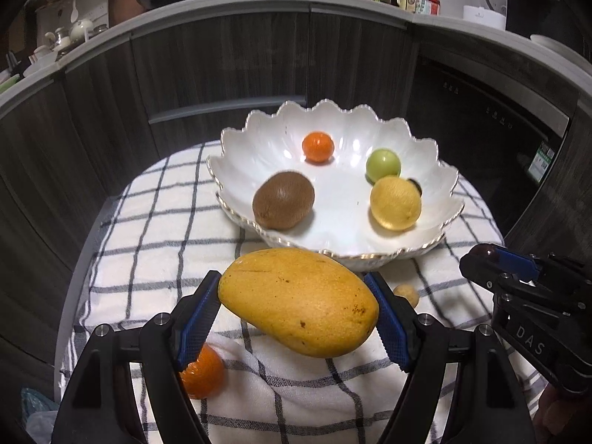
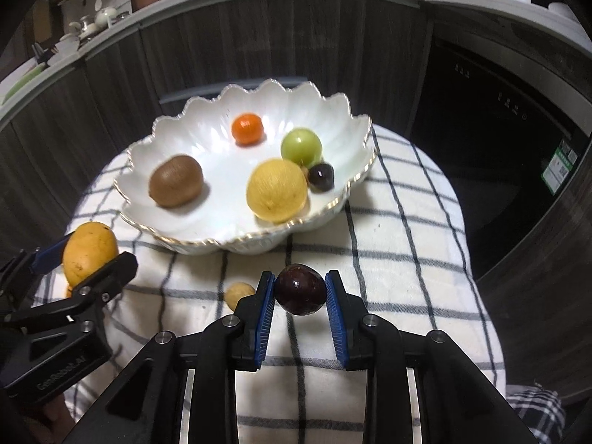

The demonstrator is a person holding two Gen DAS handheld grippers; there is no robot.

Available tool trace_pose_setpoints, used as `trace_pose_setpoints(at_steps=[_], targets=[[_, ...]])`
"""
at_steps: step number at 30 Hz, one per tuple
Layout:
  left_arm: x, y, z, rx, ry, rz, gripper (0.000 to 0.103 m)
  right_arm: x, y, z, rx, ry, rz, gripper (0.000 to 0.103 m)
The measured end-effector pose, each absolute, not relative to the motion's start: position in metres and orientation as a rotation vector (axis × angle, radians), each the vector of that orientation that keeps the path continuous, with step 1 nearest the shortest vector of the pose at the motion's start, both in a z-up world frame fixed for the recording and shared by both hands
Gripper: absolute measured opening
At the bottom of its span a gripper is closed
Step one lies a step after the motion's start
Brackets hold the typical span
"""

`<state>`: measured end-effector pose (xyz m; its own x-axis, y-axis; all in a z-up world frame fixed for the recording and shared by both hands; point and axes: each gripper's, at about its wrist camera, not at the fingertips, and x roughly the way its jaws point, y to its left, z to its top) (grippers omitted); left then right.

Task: Organize fruits
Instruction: 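Lower the mango and plum into the white bowl and open both tools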

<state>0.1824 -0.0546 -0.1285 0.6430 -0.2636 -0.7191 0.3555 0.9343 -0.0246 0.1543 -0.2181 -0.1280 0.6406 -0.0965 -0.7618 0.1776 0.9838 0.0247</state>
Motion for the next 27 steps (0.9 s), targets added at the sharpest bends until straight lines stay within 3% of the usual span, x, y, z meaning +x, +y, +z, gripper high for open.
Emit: trace_pose_setpoints(at_steps=[14,27], targets=[[0.222,-0.074,-0.084,0.119,0.712,-0.385,0.077,0.190,-0.229,-0.077,0.060,0.770,-0.128,0.029],[0.276,-0.094,-0.090,0.150,0.708,-0.390,0.077,0.253,-0.243,-0.083,0.057,0.804,-0.115,0.029]])
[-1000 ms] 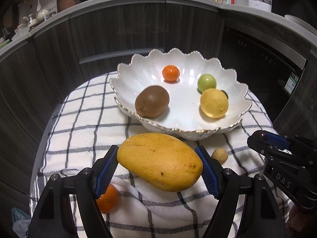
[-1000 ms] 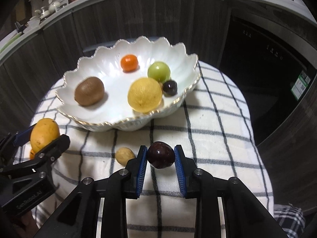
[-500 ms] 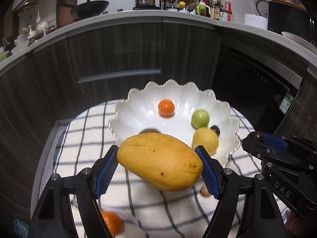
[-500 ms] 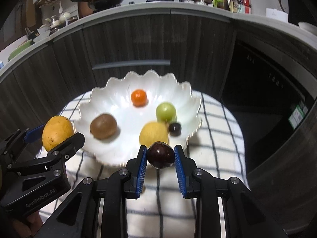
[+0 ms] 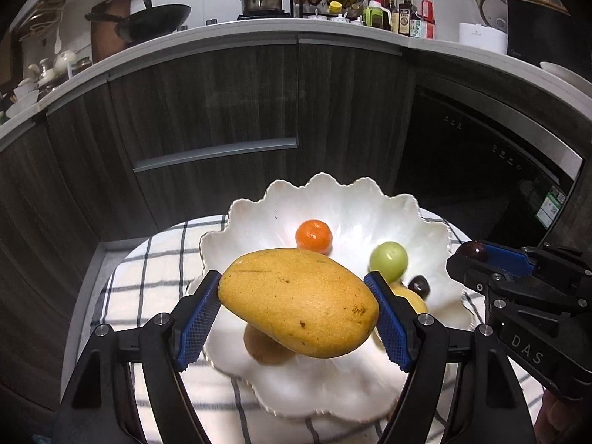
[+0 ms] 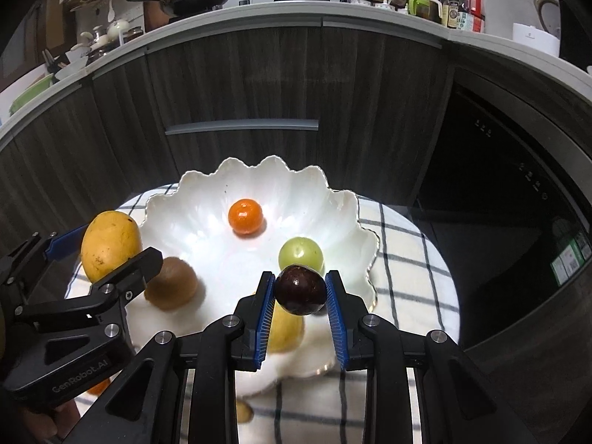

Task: Organize fruits
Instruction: 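Lower the mango and plum into the white bowl and open both tools, then withdraw both tools and grasp the second mandarin with the left tool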

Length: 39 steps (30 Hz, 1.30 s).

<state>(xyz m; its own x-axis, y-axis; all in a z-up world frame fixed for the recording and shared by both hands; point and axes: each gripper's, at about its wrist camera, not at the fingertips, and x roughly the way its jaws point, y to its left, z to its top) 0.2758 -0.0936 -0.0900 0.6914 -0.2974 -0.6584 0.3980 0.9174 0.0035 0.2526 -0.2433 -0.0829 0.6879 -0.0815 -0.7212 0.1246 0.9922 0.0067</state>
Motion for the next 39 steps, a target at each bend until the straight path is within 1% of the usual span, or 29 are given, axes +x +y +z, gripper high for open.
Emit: trace_pose_setpoints(at_steps=[7,18,26,27,28,29,30,31,32,38,39], targets=[[0.302,-0.096,-0.105,0.156,0.740,-0.372,0.077,0.278,-0.247,-0.098,0.075,0.838,-0.124,0.029],[0.323,-0.098,-0.122,0.145,0.795,-0.368,0.077,0.301,-0.252,-0.126,0.126,0.908,-0.121,0.029],[0.331,-0.099,-0.130,0.148,0.848,-0.364,0.078,0.303,-0.251,-0.124,0.093,0.906,-0.143,0.031],[0.331,-0.099,-0.132,0.152,0.857,-0.360,0.078,0.302,-0.251,-0.123,0.086,0.904,-0.145,0.034],[0.331,-0.099,-0.134,0.157,0.862,-0.354,0.078,0.301,-0.250,-0.122,0.073,0.902,-0.152,0.041],[0.330,-0.098,-0.134,0.159,0.857,-0.351,0.079,0.301,-0.249,-0.122,0.066,0.898,-0.157,0.046],[0.328,-0.097,-0.132,0.158,0.846,-0.348,0.085,0.300,-0.248,-0.120,0.059,0.891,-0.162,0.053],[0.328,-0.096,-0.130,0.156,0.839,-0.342,0.090,0.298,-0.247,-0.118,0.053,0.881,-0.163,0.058],[0.327,-0.094,-0.128,0.153,0.829,-0.335,0.095,0.297,-0.247,-0.117,0.049,0.877,-0.165,0.060],[0.325,-0.092,-0.117,0.164,0.805,-0.322,0.096,0.293,-0.250,-0.109,0.058,0.853,-0.203,0.073],[0.324,-0.092,-0.114,0.166,0.799,-0.318,0.097,0.292,-0.250,-0.107,0.059,0.847,-0.207,0.075]])
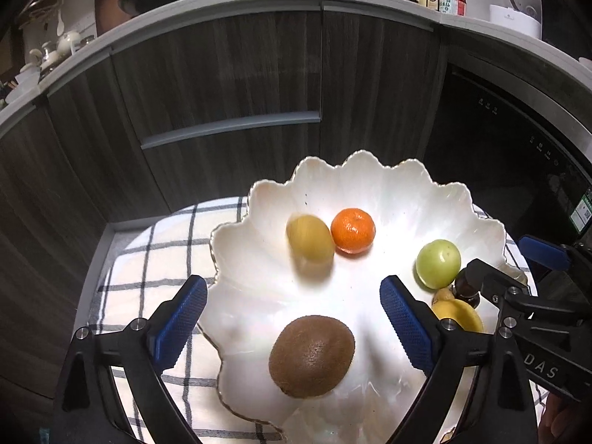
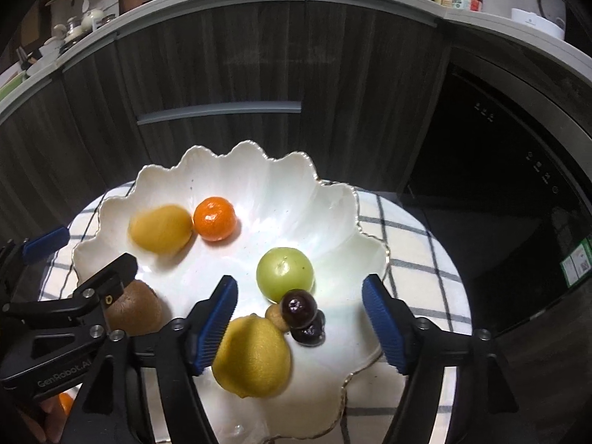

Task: Organize fruits
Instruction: 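Withdraw both tools and grasp the second mandarin with the left tool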

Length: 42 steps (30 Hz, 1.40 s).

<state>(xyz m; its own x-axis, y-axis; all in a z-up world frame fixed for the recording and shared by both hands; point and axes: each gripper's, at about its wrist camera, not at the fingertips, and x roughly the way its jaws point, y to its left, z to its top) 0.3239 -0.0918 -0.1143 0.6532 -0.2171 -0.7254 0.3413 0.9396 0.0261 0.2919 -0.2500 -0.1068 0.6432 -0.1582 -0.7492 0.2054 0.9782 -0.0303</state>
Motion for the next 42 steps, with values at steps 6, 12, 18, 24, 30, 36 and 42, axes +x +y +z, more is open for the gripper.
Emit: trace_pose_setpoints(at_steps=[6,12,18,24,30,36,42], targets=[[0.316,-0.085,-0.098,0.158,0.772,-0.285,0.103,0.284,-0.249,-0.093,0.052,0.822,-0.225,0.079],[0.301,-0.075,-0.080,0.157,0.737,-0.259,0.103,0.272,-0.243,-0.073,0.040,0.783,-0.247,0.083],[0.282,-0.060,-0.065,0.149,0.706,-0.237,0.103,0.254,-0.236,-0.058,0.040,0.752,-0.253,0.083],[0.264,-0.043,-0.053,0.132,0.692,-0.210,0.103,0.239,-0.226,-0.051,0.055,0.742,-0.242,0.083],[0.242,-0.028,-0.049,0.132,0.680,-0.180,0.103,0.224,-0.215,-0.045,0.061,0.732,-0.236,0.083],[0.219,-0.011,-0.056,0.144,0.674,-0.144,0.103,0.206,-0.201,-0.052,0.071,0.735,-0.227,0.083],[0.196,0.003,-0.073,0.150,0.684,-0.118,0.103,0.188,-0.191,-0.067,0.075,0.736,-0.231,0.083]])
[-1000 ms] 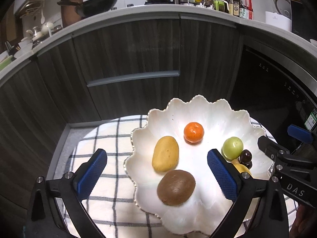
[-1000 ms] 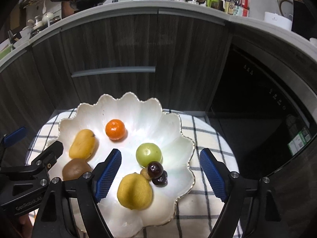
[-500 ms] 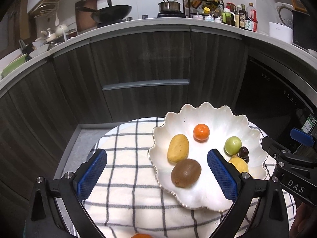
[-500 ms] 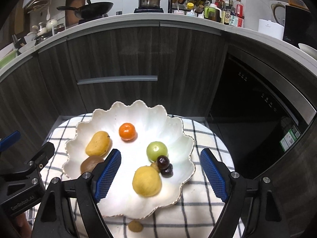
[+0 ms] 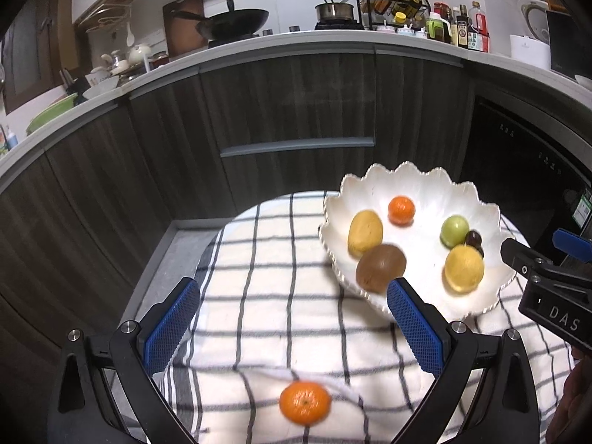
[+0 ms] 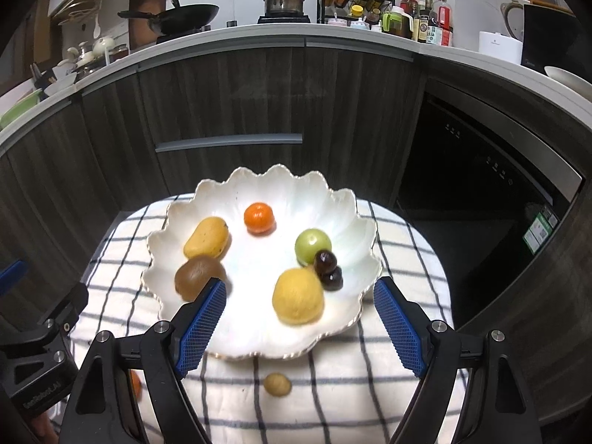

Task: Organize fruits
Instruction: 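Withdraw both tools and grasp the second mandarin with the left tool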

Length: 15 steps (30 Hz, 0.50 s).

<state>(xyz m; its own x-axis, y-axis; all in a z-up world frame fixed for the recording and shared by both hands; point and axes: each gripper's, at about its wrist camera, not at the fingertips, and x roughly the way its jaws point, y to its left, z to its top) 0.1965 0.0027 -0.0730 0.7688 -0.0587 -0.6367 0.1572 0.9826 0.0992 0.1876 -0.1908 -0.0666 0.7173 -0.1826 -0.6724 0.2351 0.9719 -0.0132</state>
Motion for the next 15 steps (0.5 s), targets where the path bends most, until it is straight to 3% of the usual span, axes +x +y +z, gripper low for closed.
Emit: trace_pose_setpoints(at_steps=[15], targets=[[0.168,0.020,-0.130,0.139,0.748,-0.130,0.103,0.162,-0.175,-0.119,0.108,0.806,-0.229,0.083]])
